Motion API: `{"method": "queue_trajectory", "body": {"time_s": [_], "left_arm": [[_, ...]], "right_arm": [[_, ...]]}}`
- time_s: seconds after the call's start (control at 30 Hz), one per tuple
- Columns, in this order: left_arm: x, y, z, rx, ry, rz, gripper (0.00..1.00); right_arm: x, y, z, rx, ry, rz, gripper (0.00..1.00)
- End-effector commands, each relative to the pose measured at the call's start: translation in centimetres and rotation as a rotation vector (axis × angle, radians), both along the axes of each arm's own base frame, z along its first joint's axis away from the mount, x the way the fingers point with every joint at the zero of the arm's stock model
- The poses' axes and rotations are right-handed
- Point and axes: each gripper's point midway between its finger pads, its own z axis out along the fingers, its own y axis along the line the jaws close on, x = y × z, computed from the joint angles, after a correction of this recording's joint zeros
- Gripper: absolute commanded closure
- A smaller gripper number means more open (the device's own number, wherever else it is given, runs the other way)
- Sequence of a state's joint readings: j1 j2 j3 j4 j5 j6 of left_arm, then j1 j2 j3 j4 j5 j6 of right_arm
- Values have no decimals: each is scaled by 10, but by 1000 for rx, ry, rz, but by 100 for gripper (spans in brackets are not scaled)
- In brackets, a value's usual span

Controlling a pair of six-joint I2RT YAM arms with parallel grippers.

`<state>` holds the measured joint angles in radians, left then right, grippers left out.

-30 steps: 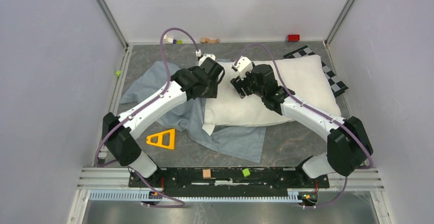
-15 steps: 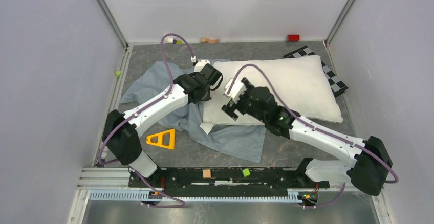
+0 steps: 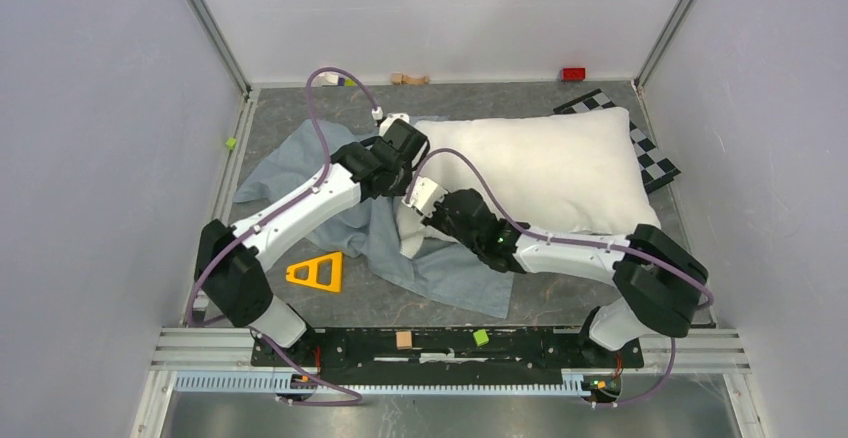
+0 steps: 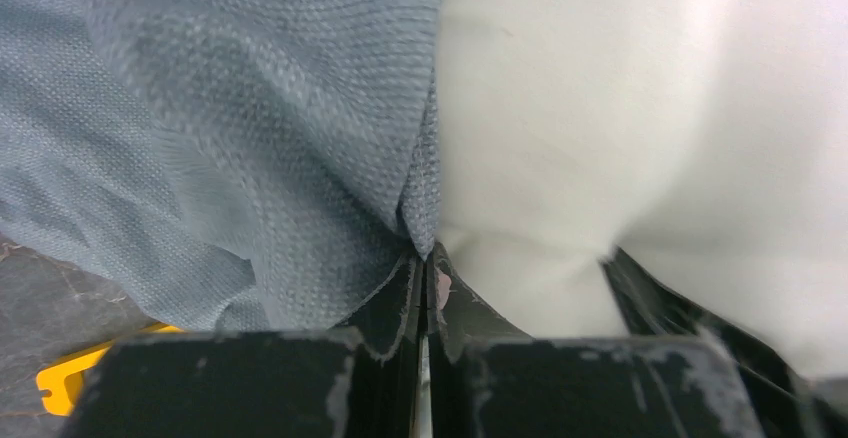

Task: Put the pillow into the pillowcase

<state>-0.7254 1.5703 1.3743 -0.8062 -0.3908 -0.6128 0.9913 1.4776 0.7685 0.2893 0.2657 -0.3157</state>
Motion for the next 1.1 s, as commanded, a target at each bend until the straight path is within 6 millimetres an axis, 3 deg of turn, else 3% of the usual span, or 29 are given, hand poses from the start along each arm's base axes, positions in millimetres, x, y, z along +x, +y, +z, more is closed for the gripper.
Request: {"method": "queue_trajectory", "body": {"time_s": [0.0,0.13,0.23,0.33,0.4,0.53,0.63,0.83,0.93,1.07], "left_arm": [[-8,-12,52,-160,-82,-46,95],[-29,-4,62,-188,-68,-75,97],[-46,-15,77,-291,-43,-127,97],[-65,-36,104,-438,-13,-191,98],[-76,-51,134,-533,-19,-238,97],[-85,-51,174,-630,-64,-236,97],[-79,-41,168,-595,-91,-189,97],[-66,-47,153,-585,-108,-167,98],[-65,-69,157,-647,-98,-246,98],[-76,-117,179,-783,-80,-413,97]], "right_arm": [[46,15,43,181,-5,-162,98],[84,14,65,239,49,-306,100],[102,16,64,314,135,-357,100],[113,22,53,403,232,-395,100],[118,27,41,459,290,-414,100],[125,26,17,518,354,-478,100],[122,28,11,600,396,-454,100],[111,16,-10,816,536,-455,100],[109,16,-14,853,564,-462,100],[93,38,-8,902,569,-420,100]]}}
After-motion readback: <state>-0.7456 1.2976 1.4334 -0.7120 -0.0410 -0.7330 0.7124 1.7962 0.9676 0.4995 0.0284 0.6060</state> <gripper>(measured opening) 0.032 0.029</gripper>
